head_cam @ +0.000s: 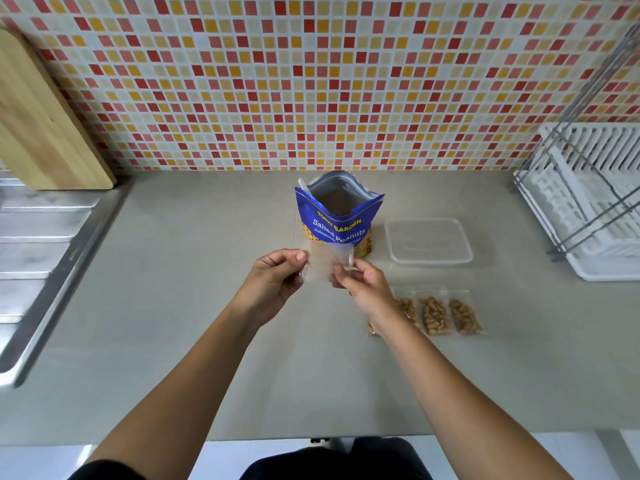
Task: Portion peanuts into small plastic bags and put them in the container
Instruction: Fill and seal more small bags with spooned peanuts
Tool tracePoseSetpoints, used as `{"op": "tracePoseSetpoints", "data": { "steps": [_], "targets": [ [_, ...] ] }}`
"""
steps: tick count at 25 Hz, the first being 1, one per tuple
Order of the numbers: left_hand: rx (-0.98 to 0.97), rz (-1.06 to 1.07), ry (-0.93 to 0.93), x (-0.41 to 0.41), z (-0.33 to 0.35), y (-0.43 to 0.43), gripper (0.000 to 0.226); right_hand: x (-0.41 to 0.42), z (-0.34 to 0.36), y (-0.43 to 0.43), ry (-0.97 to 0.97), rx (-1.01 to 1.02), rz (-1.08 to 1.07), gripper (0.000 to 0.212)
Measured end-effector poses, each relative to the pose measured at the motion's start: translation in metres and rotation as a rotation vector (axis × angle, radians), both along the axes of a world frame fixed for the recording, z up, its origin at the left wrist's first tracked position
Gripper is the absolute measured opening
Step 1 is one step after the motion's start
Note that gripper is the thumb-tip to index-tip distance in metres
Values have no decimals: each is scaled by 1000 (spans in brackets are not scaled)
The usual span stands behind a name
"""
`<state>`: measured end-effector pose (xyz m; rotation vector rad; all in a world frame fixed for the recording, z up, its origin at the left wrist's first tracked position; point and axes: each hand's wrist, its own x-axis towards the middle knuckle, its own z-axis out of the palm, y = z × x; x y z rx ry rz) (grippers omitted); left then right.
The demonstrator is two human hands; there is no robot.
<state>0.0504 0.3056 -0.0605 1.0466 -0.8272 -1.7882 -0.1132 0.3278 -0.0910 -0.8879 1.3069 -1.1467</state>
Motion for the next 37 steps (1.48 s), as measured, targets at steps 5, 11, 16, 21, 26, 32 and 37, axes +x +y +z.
{"op": "tracePoseSetpoints", "data": {
  "steps": [5, 11, 16, 21, 26, 32, 37],
  "targets": [
    [86, -7, 211, -8, 5, 3, 10, 3, 2, -2, -101, 91, -13, 14],
    [100, 14, 90, -11, 13, 0, 13, -6, 9, 0, -323, 79, -101, 24],
    [-272, 16, -557, -11, 43, -6, 14, -27, 31, -6, -213, -29, -181, 18],
    [-574, 149, -874, -17, 81, -29, 14, -40, 76, -26, -87, -183, -173, 14],
    [-445, 122, -732, -28, 95, -50, 10, -47, 96, -44, -77, -188, -231, 13],
    [-412, 114, -691, -34, 104, -73, 26, -58, 104, -55, 712, -710, -293, 40],
    [-403, 21, -719, -45, 107, -86, 13, -52, 115, -76, 1204, -736, 108, 88]
  ]
}}
